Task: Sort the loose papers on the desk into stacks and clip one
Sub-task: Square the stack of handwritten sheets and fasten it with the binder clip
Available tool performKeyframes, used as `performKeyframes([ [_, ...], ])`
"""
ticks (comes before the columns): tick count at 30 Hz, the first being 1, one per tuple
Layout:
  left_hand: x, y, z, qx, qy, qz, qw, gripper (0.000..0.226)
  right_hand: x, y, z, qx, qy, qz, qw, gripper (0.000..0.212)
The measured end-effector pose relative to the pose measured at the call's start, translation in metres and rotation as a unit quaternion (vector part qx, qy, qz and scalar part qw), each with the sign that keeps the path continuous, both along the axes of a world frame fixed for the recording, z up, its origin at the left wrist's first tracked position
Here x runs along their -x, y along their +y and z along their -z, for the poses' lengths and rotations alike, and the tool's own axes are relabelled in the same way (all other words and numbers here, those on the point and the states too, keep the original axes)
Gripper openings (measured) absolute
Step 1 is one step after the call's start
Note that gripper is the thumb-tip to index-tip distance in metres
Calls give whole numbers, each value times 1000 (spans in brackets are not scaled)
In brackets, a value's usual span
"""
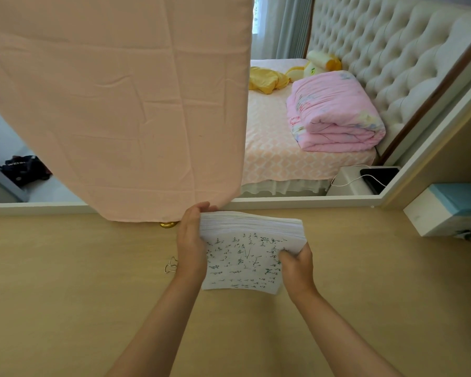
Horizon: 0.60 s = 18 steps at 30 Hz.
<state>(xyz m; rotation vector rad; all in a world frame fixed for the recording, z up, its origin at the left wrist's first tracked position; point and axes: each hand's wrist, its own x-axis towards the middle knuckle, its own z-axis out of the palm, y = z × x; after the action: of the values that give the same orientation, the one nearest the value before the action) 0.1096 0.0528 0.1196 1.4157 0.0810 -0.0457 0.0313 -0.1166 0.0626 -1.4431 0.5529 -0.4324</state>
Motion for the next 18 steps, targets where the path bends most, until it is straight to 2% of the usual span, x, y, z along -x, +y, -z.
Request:
performKeyframes([
  [4, -5, 2, -2, -6, 22, 5, 1000, 28, -1, -1, 0, 14, 8, 4, 1000, 37],
  [6, -7, 4, -1, 7, 32, 7, 999, 27, -2, -1, 2, 27, 18, 14, 999, 43],
  [12, -8, 5, 5, 4, 8, 32, 999, 29, -3, 1, 2, 44, 32, 26, 998, 44],
  [14, -9, 7, 9, 12, 5, 54, 998, 36, -3, 0, -1, 53, 31, 27, 998, 45],
  [18, -8, 15, 24, 111, 87, 53, 989, 66, -1, -2, -1, 63, 33, 15, 997, 50],
])
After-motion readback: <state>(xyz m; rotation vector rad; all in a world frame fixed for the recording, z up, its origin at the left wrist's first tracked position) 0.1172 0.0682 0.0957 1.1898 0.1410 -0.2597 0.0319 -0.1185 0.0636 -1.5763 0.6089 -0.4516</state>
